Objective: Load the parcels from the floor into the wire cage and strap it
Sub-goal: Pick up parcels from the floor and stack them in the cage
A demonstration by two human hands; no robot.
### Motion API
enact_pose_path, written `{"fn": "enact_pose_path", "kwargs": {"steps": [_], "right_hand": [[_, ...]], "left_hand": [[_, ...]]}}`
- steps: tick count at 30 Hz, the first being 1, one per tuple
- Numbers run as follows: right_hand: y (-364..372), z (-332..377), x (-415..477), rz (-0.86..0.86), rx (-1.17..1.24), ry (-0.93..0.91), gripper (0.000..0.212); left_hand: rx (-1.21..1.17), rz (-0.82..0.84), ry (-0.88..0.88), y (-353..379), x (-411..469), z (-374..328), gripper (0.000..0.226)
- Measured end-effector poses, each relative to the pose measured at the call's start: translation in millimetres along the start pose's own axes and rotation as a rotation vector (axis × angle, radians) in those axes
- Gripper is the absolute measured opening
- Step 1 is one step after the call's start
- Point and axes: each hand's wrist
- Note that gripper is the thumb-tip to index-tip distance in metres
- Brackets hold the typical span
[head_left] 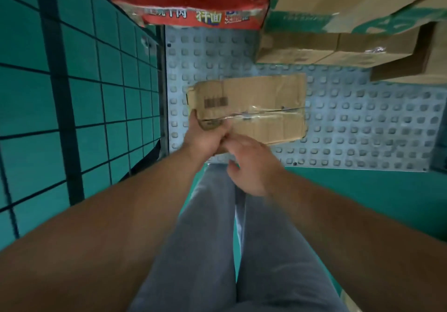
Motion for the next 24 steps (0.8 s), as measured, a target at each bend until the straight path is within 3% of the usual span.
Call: {"fn": "enact_pose_path", "kwargs": {"steps": [3,5,6,8,11,13,16,20,24], "right_hand": [[-10.2,-22.1,12.3,-0.275,0.114,0.178,0.060],[-16.8,-49.4,20.9,-0.446,0.229,0.433,0.069],[-22.6,-61.8,25.8,-0.438,0.290,0.574,0.079],[-32.4,-82.8,37.3,-0.255,0.466,0.749,0.093],[-37.9,-82.0,49.0,-0.060,0.666,0.601,0.060],[-36.9,-72.7,59.4,-0.101,0.738,0.512,0.047],[-45.3,-49.5,75.1,-0.155,0.842,0.474,0.045],[-68.8,-26.0,109.8,-0.244,0.832,0.408,0.038],[-68.9,-1.6,152.0,-0.281,0.804,0.485,0.027]], "left_hand": [[0.031,-0.113,-0.079,-13.6,16.3,11.0,0.067],[0.042,-0.157,-0.219,-24.1,24.8,14.2,0.071],[0.036,-0.172,-0.281,-30.0,30.5,18.0,0.075],[-0.035,-0.192,-0.343,-38.3,39.9,25.3,0.074],[-0.175,-0.193,-0.343,-43.0,49.2,31.6,0.058],[-0.254,-0.221,-0.302,-46.2,51.9,30.0,0.046],[-0.321,-0.290,-0.230,-56.1,57.0,15.3,0.025],[-0.331,-0.319,-0.076,-74.6,75.1,-25.7,0.038],[-0.106,-0.474,0.090,-92.4,102.5,-78.0,0.052]]}}
Point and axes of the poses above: each hand's wrist, its own x-axis towards the middle knuckle, its own y-axis out of the palm, z = x × y, and after that the axes turned 5 degrees about y, right-handed
